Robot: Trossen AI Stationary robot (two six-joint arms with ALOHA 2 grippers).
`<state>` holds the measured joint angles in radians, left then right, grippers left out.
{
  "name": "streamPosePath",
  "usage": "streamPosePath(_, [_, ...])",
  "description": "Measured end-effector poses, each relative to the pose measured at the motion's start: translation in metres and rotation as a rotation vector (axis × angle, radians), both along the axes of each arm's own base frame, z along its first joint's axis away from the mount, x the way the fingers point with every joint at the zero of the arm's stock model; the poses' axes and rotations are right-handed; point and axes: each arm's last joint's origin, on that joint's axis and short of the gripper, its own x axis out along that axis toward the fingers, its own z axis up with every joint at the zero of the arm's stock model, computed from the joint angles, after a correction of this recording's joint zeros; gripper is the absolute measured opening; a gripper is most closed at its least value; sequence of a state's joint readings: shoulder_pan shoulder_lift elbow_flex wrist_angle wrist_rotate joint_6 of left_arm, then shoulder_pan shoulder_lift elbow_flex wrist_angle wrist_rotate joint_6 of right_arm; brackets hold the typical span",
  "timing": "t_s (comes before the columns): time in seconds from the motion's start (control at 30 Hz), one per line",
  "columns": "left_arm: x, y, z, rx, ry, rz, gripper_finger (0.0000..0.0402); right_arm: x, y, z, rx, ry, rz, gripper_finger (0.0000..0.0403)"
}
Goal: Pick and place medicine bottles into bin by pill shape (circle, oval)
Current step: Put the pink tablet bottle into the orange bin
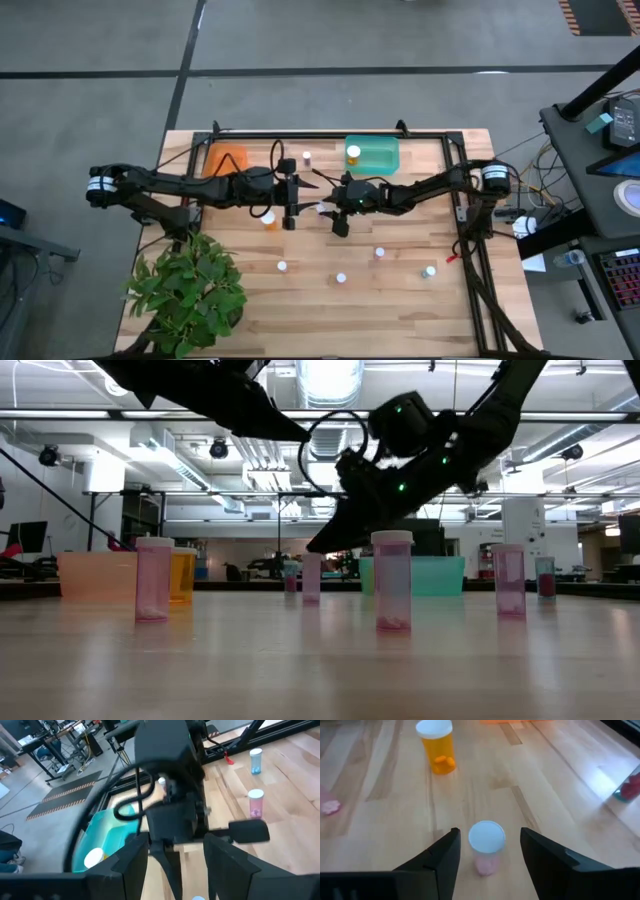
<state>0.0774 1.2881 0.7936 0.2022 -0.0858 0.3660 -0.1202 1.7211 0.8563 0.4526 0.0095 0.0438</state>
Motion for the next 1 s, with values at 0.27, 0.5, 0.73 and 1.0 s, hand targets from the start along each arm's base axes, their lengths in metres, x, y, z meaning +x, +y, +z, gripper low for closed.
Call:
streamPosePath(0.27, [-0.001, 0.000, -0.004, -0.043, 0.007, 0.012, 0.0173, -0.034, 0.012, 0.036, -0.055, 0.037, 0.036, 0.0192])
streamPosePath(0.5, [0.003, 0.000, -0.009, -0.071, 0.011, 0.023, 0.0173, -0.082, 0.021, 0.055, -0.129, -0.036, 0.061, 0.0182])
streamPosePath(0.73, [0.021, 0.002, -0.020, -0.110, -0.047, 0.033, 0.0173, -0.130, 0.025, 0.072, -0.261, -0.173, 0.103, 0.0180])
streamPosePath(1.0, [0.051, 0.004, -0.045, -0.231, 0.061, 0.080, 0.0173, -0.172, 0.028, 0.083, -0.306, -0.321, 0.093, 0.0178])
